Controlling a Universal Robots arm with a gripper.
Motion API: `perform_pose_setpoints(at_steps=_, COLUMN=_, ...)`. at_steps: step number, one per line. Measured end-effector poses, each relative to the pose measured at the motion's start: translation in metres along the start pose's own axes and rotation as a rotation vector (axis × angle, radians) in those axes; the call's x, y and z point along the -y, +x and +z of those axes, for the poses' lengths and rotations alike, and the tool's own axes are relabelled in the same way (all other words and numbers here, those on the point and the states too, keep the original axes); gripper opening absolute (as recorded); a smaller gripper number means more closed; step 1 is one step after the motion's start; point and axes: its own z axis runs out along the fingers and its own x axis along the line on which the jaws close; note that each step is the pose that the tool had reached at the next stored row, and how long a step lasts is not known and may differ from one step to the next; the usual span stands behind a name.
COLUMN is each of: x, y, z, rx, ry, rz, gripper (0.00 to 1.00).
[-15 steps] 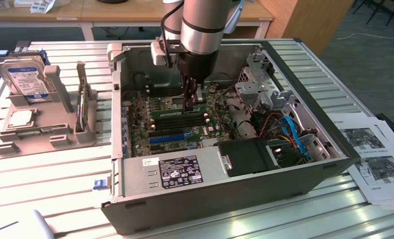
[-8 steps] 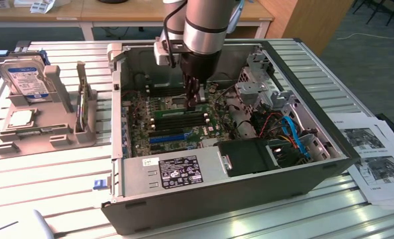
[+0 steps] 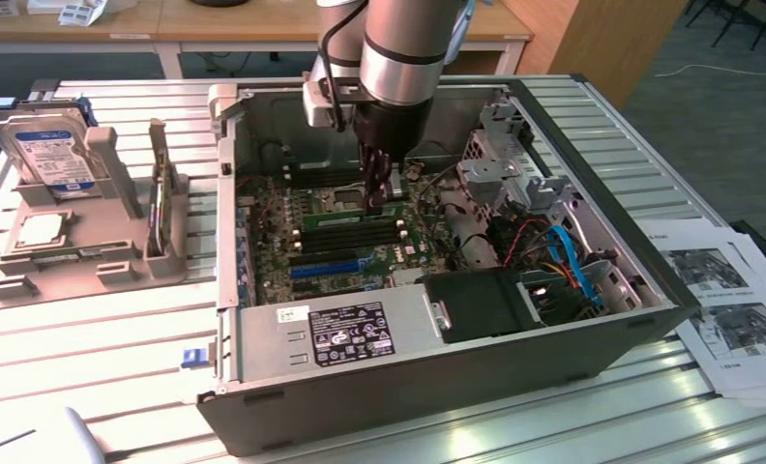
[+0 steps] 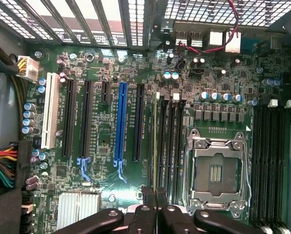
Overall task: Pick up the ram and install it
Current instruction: 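Insert the ram into the slot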
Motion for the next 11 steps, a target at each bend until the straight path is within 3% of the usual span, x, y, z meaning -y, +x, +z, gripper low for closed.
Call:
perform_pose_setpoints(at_steps=7, x=0.0001, y=0.0, z=0.0012, rx=0.0005, ry=0.0002, rz=0.008, gripper=0.12)
perform_pose_setpoints(at_steps=11, x=0.0003, y=0.0002, z=0.0067, rx=0.0004, ry=0.0002, rz=0.008, gripper=0.12)
